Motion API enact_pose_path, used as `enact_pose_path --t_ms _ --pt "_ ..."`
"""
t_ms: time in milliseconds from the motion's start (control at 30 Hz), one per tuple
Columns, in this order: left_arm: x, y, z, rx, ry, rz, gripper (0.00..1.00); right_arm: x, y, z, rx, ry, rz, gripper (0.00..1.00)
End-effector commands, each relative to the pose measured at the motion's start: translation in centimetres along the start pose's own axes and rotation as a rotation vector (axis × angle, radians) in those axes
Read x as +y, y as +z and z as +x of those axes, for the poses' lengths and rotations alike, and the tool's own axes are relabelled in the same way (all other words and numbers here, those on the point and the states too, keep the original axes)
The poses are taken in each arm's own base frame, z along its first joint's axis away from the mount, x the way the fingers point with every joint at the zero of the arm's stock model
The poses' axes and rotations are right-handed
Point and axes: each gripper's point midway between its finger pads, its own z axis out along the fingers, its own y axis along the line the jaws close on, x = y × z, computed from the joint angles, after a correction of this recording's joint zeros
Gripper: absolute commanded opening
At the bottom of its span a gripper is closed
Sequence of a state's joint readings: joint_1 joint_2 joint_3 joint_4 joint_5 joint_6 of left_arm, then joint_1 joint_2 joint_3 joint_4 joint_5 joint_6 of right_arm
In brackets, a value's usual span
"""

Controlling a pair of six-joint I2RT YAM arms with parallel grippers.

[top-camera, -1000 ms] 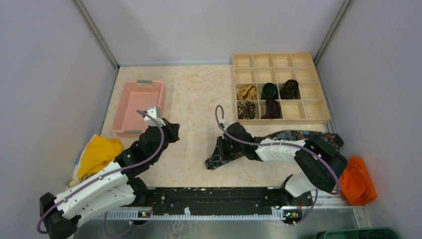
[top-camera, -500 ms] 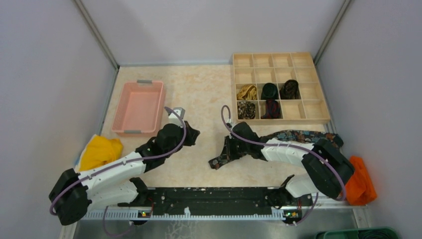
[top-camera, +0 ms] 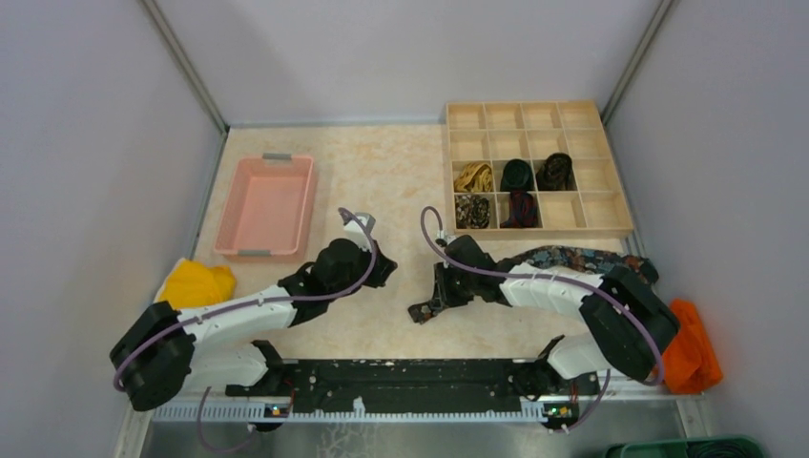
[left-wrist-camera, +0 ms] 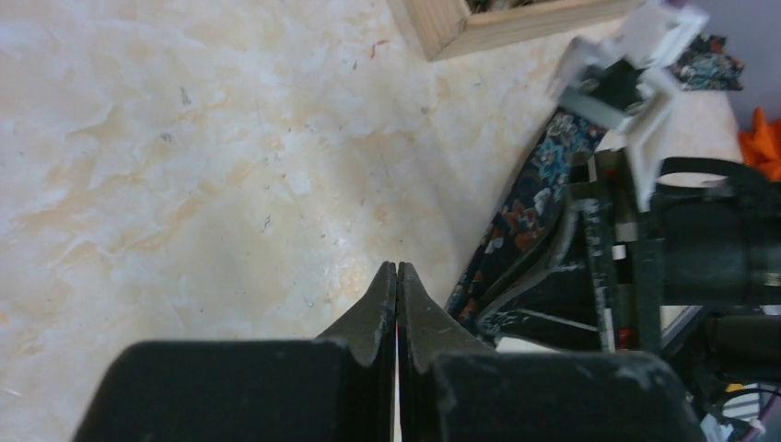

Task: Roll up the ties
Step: Roll the tie at the center of the board.

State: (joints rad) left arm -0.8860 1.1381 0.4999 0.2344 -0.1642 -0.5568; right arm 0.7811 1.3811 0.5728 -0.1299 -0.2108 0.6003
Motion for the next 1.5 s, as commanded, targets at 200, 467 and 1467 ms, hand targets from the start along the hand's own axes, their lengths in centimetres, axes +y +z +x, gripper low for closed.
enact_pose_path --t_ms 200,467,1467 --pt "0.3 3.6 5.7 0.159 -0.008 0.036 0.00 -0.3 -2.6 -2.7 -0.082 -0.095 0.100 0.23" --pt "0.4 4.4 7.5 0.209 -0.018 0.053 0.00 2.3 -6.3 -1.2 -0.132 -0.133 0.100 0.17" --pt "11.5 -14.6 -7.6 -0.500 -0.369 -0.559 0.00 11.5 0.7 1.5 -0.112 -0.473 0.354 0.39"
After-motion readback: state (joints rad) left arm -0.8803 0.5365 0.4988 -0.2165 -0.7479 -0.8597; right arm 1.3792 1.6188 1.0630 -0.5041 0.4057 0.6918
